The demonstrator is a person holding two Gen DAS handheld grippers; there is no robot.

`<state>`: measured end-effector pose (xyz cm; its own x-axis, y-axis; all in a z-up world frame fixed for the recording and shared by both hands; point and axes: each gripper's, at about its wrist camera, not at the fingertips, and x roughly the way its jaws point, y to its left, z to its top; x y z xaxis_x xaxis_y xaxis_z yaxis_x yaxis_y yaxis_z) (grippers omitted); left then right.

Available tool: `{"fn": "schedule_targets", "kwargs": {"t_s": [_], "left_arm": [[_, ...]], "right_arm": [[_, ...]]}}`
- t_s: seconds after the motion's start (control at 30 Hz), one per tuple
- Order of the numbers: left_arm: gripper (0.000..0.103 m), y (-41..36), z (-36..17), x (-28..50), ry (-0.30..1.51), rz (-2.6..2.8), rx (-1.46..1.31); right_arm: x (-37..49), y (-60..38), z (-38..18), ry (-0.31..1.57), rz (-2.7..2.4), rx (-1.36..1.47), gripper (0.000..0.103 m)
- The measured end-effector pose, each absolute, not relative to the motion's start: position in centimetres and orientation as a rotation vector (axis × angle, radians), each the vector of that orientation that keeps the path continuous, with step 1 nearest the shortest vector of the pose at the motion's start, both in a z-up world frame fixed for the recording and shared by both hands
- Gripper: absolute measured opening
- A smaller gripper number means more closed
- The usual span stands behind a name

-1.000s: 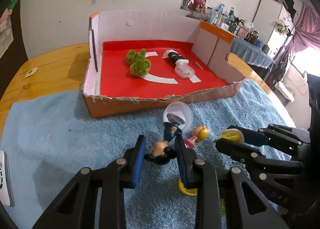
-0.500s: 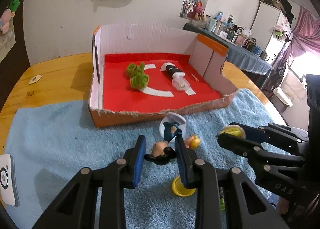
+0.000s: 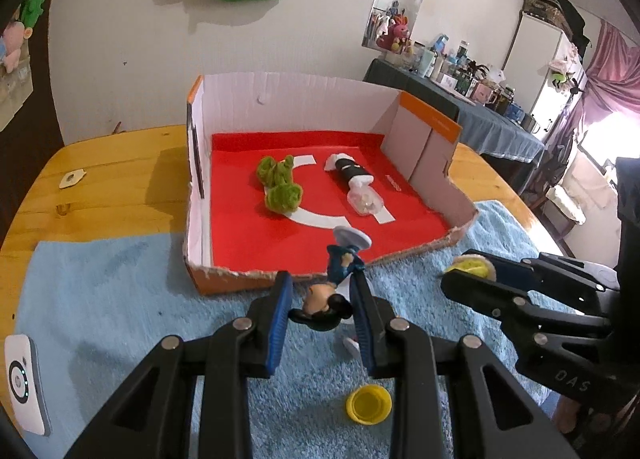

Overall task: Organize objects
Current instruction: 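Carry the dark-haired figurine and the yellow figure up into the red-lined box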

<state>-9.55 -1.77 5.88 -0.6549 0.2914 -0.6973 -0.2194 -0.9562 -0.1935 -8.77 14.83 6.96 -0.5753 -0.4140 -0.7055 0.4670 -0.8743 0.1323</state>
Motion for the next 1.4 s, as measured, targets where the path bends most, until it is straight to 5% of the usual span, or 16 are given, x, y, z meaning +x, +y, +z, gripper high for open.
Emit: {"fn": "schedule_targets", "kwargs": {"t_s": [1.4], "left_arm": [[0.031,-1.4,3.9,-18.4,-0.105,2.555,-1.295]], "right_arm": [[-17.6,14.2,4.7,0.113,-2.395,1.233,0.025]]}}
